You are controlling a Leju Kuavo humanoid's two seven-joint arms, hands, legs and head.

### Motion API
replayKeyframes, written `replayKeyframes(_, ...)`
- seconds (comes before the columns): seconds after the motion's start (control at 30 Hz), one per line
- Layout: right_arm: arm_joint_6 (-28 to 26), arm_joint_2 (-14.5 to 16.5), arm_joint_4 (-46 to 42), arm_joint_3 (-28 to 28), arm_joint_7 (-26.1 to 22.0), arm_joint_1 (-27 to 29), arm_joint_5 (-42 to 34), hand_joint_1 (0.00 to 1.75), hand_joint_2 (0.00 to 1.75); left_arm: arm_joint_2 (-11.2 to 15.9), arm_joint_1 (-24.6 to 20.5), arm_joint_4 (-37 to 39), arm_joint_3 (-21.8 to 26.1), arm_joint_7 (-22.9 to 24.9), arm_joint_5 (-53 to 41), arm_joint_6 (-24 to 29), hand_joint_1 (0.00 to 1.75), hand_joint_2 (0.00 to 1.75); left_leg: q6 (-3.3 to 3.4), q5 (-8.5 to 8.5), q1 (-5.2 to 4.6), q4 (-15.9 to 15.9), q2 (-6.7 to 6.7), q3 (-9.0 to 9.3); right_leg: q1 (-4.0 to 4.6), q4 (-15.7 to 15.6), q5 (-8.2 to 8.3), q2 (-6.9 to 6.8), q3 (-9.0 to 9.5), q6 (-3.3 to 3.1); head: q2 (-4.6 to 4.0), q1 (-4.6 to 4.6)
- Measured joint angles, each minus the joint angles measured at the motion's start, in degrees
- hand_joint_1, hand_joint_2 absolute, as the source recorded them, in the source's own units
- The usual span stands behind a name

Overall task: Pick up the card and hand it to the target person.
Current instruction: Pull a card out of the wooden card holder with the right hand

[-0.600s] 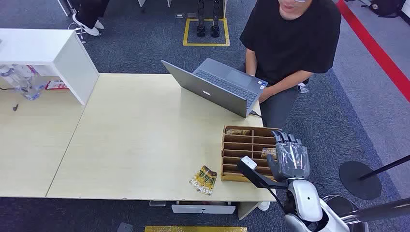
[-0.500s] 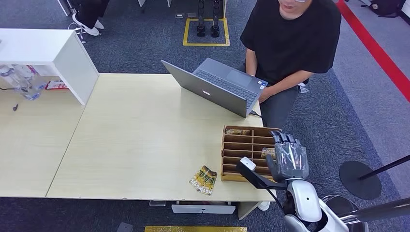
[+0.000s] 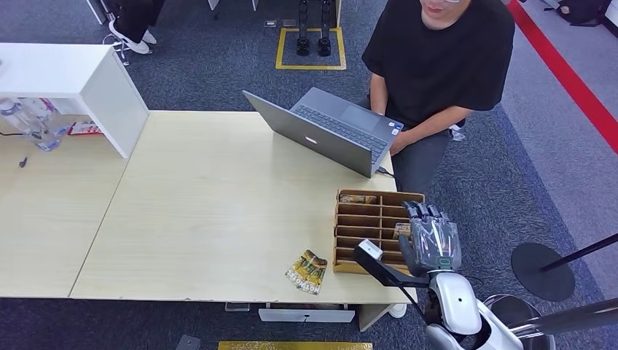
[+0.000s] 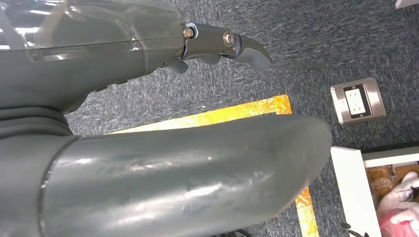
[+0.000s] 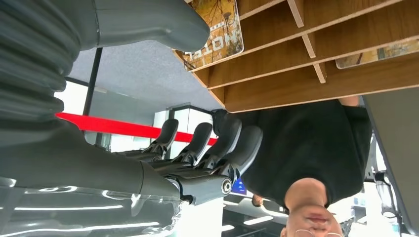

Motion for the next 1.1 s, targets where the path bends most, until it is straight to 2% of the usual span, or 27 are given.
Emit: replayKeyframes(1.1, 2.3, -0.3, 1.2, 0.1, 0.7, -0.3, -1.4, 0.79, 1.75, 0.0, 0.0, 0.0, 0.0, 0.0, -0.2, -0.2, 0.00, 0.00, 0.00, 0.00, 0.00, 0.0, 0.00, 0.00, 0.00, 0.0, 0.00, 0.00, 0.00, 0.00, 0.00, 0.00)
